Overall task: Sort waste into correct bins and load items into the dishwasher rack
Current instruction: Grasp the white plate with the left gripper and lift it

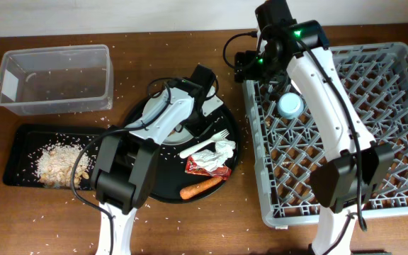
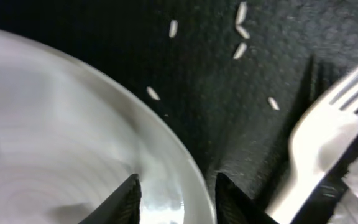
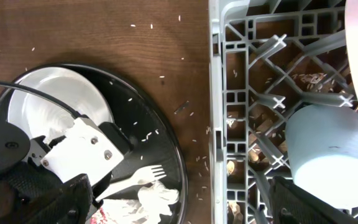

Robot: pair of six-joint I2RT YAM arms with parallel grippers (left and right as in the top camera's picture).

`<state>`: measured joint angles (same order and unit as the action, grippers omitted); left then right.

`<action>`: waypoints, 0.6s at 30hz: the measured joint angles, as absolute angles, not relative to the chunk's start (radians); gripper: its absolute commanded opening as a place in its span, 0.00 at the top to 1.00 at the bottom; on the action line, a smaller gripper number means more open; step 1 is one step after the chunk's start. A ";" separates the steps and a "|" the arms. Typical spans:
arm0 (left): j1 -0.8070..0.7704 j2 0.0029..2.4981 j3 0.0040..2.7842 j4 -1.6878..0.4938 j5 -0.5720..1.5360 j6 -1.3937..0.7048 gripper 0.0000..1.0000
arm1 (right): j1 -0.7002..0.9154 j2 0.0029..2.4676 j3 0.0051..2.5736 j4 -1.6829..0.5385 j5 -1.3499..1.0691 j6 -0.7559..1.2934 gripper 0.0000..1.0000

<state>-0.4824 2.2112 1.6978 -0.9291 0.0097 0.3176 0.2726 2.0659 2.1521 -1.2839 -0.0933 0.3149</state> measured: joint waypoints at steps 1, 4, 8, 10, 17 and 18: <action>-0.482 2.215 1.698 -0.929 0.005 0.310 0.90 | 0.273 2.066 2.152 -1.284 -0.091 0.315 0.10; -0.488 2.223 1.702 -0.935 -0.016 0.286 0.99 | 0.273 2.066 2.152 -1.284 -0.084 0.315 0.10; -0.488 2.223 1.719 -0.965 -0.053 0.283 0.99 | 0.273 2.066 2.152 -1.285 -0.079 0.315 0.10; -0.488 2.235 1.777 -1.090 -0.061 0.272 1.00 | 0.273 2.066 2.152 -1.286 -0.077 0.315 0.10; -0.483 2.272 2.353 -1.588 -0.053 0.180 1.00 | 0.273 2.066 2.150 -1.289 -0.076 0.315 0.10; -0.478 2.272 2.394 -1.626 -0.052 0.165 1.00 | 0.273 2.066 2.150 -1.285 -0.076 0.315 0.11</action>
